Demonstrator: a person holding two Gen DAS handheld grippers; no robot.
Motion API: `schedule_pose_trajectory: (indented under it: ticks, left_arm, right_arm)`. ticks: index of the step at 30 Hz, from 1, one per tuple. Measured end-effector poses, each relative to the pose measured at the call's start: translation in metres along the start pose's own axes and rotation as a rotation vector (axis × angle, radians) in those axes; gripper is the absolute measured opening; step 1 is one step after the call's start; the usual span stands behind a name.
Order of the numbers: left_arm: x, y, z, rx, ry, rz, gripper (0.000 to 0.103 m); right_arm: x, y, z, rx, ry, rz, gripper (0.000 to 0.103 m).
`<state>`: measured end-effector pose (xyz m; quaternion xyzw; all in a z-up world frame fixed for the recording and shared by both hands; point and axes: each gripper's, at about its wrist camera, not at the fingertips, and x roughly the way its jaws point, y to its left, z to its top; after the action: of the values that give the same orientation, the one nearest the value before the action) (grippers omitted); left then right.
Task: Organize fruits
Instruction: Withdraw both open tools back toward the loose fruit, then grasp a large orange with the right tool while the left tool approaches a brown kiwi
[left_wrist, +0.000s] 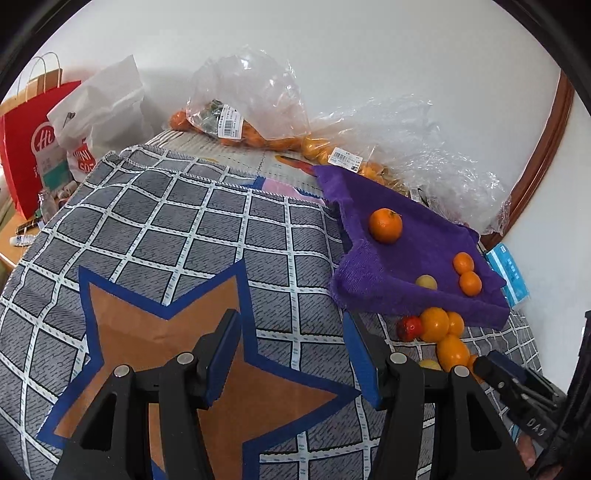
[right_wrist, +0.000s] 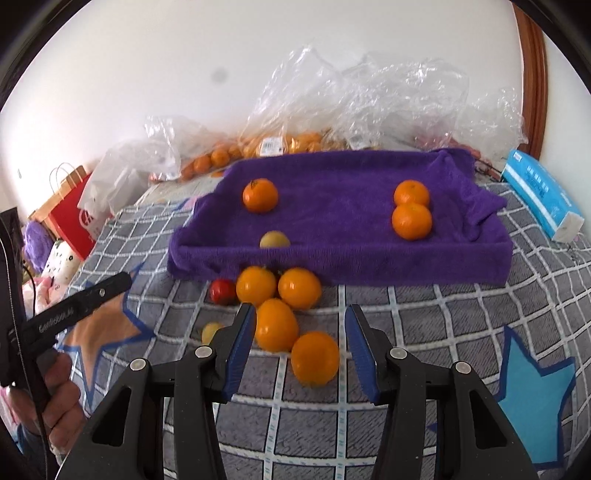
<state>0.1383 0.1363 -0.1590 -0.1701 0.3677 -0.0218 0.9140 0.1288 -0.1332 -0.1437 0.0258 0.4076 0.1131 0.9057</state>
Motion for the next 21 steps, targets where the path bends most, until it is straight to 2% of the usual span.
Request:
schedule_pose_trajectory:
  ticks: [4,5,8,10,13,18,21]
  left_arm:
    - [0.001,0.002,-0.003,-0.017,0.013,-0.032,0.055]
    - [0.003,0.001,-0.003,-0.018,0.025,-0.041,0.055]
    - [0.006,-0.004,-0.005,0.007,0.048,-0.052,0.055]
    - [0.002,-0.011,-0.007,0.042,0.033,-0.063,0.055]
    - [-0.006,-0.027,-0.012,0.117,0.007,-0.08,0.055]
    - [0.001,-0.064,-0.02,0.127,0.117,-0.107,0.054]
    - [0.012,-0.091,-0.029,0.192,0.125,-0.081,0.054]
  right_arm:
    - [0.014,-0.002,-0.015,-0.026,0.052,-0.031,0.044]
    - [0.016,-0.003,-0.016,-0.024,0.056,-0.03,0.032]
    - [0.01,-0.009,-0.015,-0.002,0.026,-0.026,0.031]
    - [0.0,-0.016,-0.014,0.023,-0.021,-0.033,0.031]
    - [-0.008,-0.026,-0.011,0.031,-0.034,-0.048,0.032]
    - [-0.017,-0.045,-0.011,-0.03,-0.073,-0.168,0.032]
    - [-0.02,-0.06,-0.011,-0.029,-0.084,-0.187,0.032]
